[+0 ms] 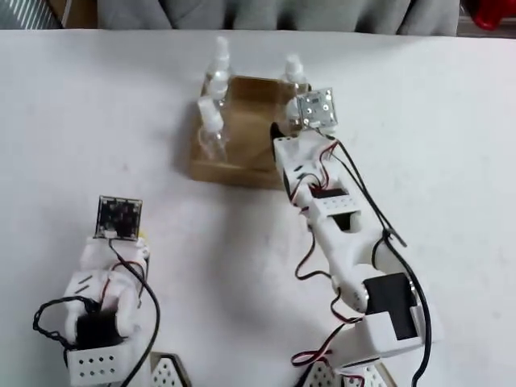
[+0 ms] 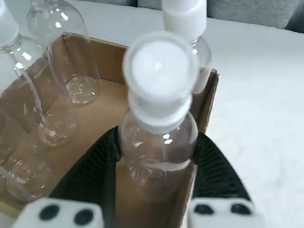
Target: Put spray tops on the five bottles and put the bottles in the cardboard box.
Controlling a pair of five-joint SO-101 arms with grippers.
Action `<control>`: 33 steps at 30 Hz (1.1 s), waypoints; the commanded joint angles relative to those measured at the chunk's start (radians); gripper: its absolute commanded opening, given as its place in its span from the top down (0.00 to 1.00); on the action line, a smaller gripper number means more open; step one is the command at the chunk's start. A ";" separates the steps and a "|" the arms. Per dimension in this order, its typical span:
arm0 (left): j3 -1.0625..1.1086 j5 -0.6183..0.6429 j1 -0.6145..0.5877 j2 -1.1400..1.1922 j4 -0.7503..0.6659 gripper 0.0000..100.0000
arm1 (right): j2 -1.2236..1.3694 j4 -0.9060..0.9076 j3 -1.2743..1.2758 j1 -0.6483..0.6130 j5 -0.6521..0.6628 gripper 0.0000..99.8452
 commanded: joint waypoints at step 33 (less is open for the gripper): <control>-0.003 -0.006 -0.010 -0.012 0.003 0.98 | -0.002 0.007 -0.005 -0.039 0.015 0.73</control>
